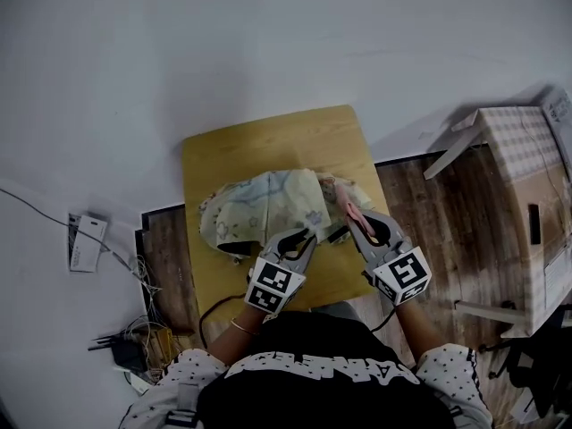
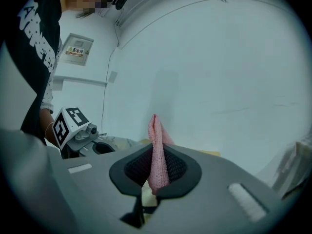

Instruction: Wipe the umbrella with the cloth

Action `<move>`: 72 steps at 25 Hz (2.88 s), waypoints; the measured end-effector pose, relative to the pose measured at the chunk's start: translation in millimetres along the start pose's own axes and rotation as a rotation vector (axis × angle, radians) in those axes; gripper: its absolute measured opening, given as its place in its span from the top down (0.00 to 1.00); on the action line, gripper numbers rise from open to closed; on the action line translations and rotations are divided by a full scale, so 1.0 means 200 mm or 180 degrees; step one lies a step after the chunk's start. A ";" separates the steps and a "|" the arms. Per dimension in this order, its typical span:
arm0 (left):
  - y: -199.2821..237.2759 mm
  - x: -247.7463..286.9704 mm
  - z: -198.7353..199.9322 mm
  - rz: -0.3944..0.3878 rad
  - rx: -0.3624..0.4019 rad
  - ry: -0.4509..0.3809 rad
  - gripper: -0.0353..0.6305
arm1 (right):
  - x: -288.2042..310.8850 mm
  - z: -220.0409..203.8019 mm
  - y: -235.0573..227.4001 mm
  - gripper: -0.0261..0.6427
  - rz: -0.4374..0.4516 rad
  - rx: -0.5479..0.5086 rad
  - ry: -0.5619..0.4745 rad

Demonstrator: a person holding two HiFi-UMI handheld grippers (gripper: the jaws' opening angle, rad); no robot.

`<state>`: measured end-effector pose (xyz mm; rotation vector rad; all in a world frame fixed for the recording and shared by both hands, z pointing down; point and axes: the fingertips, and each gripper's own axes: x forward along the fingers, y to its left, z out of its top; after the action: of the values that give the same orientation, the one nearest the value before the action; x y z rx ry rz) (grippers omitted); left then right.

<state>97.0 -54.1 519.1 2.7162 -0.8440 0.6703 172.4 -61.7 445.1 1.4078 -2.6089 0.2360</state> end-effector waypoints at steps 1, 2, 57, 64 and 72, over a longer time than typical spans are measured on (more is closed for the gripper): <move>0.04 -0.05 0.02 0.0082 -0.0039 -0.0067 0.85 | 0.03 0.04 0.02 0.91 0.0044 -0.0007 -0.0063; 0.07 -0.10 0.04 0.0174 -0.0063 -0.0134 0.85 | 0.05 0.08 0.04 0.91 0.0091 -0.0011 -0.0139; 0.68 -0.76 -0.13 0.1292 -0.0830 -0.0275 0.94 | 0.87 -0.12 0.89 0.91 0.1831 -0.0565 0.0578; 0.67 -0.77 -0.13 0.1303 -0.0827 -0.0277 0.94 | 0.79 -0.18 0.96 0.91 0.1969 -0.0558 0.0669; 0.66 -0.77 -0.12 0.1281 -0.0796 -0.0274 0.94 | 0.72 -0.22 1.02 0.91 0.2062 -0.0513 0.0730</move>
<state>-99.8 -79.1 474.7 2.3849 -1.4143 0.4799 -72.0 -58.0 508.3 0.4214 -2.7187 0.2384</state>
